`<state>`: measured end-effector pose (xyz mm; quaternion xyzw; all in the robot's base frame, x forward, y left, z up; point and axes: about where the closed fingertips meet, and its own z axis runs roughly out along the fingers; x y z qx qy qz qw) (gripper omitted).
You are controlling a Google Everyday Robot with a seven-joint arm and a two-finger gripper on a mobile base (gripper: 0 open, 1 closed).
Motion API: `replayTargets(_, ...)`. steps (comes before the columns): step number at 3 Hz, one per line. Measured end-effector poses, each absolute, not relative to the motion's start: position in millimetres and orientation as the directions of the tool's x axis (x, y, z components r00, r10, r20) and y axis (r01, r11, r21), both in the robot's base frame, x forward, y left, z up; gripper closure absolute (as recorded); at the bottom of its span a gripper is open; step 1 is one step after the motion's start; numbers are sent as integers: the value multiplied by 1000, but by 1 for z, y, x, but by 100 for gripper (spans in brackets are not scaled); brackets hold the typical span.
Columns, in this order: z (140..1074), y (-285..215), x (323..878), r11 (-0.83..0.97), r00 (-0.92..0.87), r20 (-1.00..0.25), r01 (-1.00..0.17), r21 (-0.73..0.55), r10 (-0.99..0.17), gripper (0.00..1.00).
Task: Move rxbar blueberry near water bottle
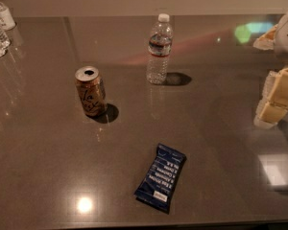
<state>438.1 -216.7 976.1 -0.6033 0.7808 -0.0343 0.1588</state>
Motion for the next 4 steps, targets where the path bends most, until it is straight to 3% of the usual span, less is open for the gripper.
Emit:
replayTargets(2, 976, -210, 436, 237, -183, -217, -936, -260, -959, 0)
replayTargets(4, 955, -167, 426, 76, -14, -252, -968, -241, -968, 0)
